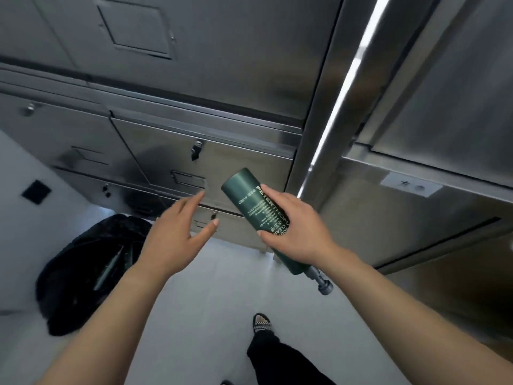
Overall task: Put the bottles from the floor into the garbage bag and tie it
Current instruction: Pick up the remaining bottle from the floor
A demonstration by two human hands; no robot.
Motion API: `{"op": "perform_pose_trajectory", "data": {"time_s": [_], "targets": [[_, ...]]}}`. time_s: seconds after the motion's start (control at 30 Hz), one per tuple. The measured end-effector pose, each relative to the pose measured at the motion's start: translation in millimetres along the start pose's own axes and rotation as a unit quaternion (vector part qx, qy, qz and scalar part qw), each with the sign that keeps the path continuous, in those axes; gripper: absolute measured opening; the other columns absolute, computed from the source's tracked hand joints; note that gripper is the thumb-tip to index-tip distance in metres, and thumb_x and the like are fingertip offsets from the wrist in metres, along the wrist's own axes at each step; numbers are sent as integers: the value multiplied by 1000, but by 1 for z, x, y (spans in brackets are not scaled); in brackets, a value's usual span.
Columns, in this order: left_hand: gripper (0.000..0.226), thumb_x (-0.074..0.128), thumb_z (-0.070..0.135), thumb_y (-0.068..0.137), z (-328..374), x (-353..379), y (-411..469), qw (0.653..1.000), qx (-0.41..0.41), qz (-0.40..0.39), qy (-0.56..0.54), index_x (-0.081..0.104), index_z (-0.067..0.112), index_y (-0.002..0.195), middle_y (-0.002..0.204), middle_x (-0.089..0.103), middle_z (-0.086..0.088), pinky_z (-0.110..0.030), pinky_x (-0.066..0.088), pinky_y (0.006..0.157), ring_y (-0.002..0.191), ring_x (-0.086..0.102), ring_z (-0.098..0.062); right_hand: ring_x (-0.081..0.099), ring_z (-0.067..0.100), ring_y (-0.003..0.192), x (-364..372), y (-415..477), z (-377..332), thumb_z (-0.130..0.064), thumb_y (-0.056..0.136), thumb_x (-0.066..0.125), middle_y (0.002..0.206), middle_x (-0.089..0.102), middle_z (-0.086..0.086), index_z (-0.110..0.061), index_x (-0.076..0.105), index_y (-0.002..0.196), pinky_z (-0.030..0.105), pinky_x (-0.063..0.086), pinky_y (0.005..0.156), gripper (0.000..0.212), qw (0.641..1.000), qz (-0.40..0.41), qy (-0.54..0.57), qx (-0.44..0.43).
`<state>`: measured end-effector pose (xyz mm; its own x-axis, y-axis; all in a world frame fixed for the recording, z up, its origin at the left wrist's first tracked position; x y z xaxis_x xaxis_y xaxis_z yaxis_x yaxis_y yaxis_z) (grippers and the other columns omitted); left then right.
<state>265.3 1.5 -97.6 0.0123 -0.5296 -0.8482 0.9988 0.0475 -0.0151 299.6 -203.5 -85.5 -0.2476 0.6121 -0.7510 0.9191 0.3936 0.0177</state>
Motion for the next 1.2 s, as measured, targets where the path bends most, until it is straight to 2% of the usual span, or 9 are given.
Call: {"op": "perform_pose_trajectory", "data": {"time_s": [0.17,0.27,0.37,0.47,0.53,0.73,0.87,1.07,1.2], "targets": [[64,47,53,87,-52,-41,-7,995,-82,38,38,31,27,143,142,44,0,-32,33,105,129,40,-18,50,8,110,41,64,-37,-44,66,65,128,51,-11,-42,29,139,24,40,89,82,995,-52,59,-68],[65,44,56,86,-91,-64,-31,985,-154,58,45,32,27,143,143,44,1,-46,36,106,130,40,-18,51,9,112,81,94,-70,-44,65,67,130,52,-10,-41,32,139,26,42,92,82,986,-102,77,-106],[64,44,58,85,-131,-87,-68,969,-228,85,48,33,30,142,143,43,2,-51,37,103,130,41,-19,51,9,113,128,112,-114,-42,66,70,128,52,-10,-40,32,139,33,45,96,82,971,-168,92,-147],[66,38,63,84,-170,-109,-102,951,-287,103,50,30,34,142,143,42,4,-45,40,102,124,47,-20,49,3,110,171,121,-161,-45,66,69,129,50,-14,-43,28,139,30,44,96,83,953,-219,97,-185],[68,35,66,83,-196,-124,-120,943,-308,116,50,30,34,143,143,43,4,-40,39,104,126,44,-18,49,4,112,197,126,-190,-45,67,69,129,50,-15,-43,27,140,30,44,96,84,944,-240,100,-202],[68,34,69,82,-277,-171,-150,938,-317,136,43,32,35,141,142,43,3,-44,39,104,130,40,-18,47,7,117,261,141,-263,-39,69,73,132,48,-13,-42,31,139,28,40,96,82,943,-230,85,-225],[74,29,72,77,-331,-204,-161,944,-301,125,54,34,34,140,139,45,2,-44,37,104,129,40,-17,47,1,104,297,155,-298,-37,69,74,124,52,-12,-40,33,139,19,35,87,81,952,-209,98,-200],[74,26,72,76,-396,-237,-142,953,-280,106,50,35,34,140,138,46,3,-43,37,104,128,41,-16,49,-1,99,336,190,-322,-39,67,74,112,51,-18,-45,32,137,19,37,83,82,964,-190,82,-165],[74,26,73,76,-436,-255,-119,956,-276,91,47,33,36,140,139,45,2,-45,37,104,128,42,-17,49,0,100,357,229,-334,-38,68,76,112,49,-19,-43,33,138,20,37,84,82,970,-175,67,-152]]}}
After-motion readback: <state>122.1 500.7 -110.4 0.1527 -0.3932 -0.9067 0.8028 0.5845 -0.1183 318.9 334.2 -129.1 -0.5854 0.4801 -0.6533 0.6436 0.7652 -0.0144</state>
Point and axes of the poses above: each hand's wrist, its own y-axis towards the middle knuckle, its own x-axis out of the palm, z = x × y, the point moved 8 cm from there along y, towards the middle knuckle
